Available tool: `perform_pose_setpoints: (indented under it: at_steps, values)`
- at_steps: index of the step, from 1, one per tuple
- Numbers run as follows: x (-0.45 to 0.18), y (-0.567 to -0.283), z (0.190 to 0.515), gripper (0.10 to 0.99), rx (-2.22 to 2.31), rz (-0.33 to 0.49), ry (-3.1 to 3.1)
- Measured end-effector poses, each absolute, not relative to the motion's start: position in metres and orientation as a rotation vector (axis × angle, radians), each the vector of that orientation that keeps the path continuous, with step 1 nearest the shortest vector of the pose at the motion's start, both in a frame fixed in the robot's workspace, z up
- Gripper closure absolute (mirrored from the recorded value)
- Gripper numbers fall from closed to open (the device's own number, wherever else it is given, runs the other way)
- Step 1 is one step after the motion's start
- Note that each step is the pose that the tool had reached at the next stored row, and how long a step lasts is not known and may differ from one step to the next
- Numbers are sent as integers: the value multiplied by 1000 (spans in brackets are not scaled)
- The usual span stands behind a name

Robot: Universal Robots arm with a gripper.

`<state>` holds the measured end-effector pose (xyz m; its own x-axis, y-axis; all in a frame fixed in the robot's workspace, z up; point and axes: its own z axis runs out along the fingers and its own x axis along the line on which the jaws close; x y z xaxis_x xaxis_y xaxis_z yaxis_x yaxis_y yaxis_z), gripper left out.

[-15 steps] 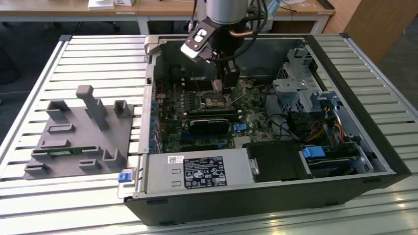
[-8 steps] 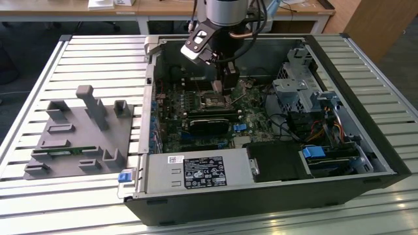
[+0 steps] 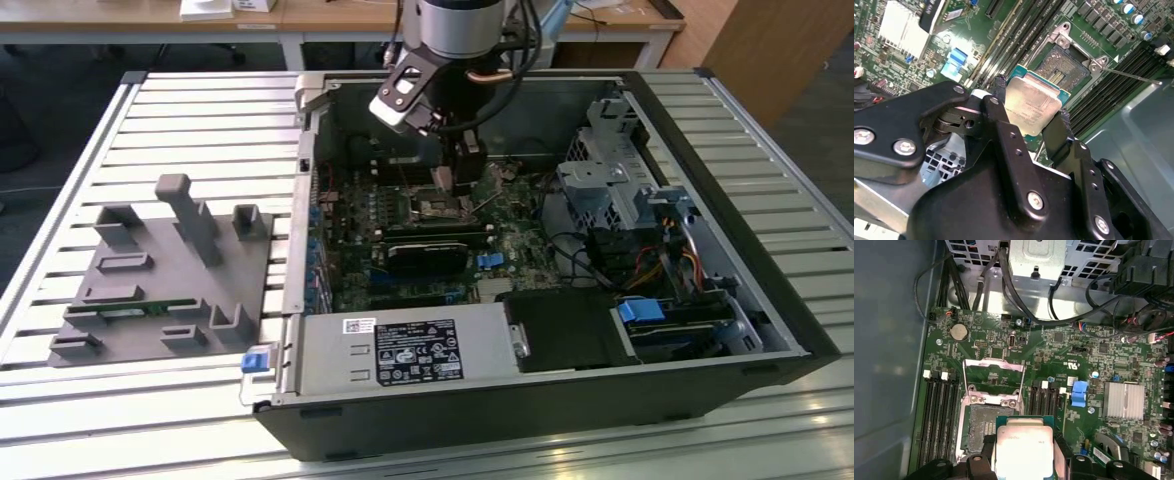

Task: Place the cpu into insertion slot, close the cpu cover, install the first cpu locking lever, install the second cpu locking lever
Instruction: 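Place the cpu into insertion slot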

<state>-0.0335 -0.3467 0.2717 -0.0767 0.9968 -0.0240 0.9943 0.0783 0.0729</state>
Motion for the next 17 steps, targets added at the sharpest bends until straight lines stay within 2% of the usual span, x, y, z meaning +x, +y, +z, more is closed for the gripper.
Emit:
perform_pose_setpoints:
  at_steps: [17]
  values:
    - [-37,-343,261,545,2138,54,2207]
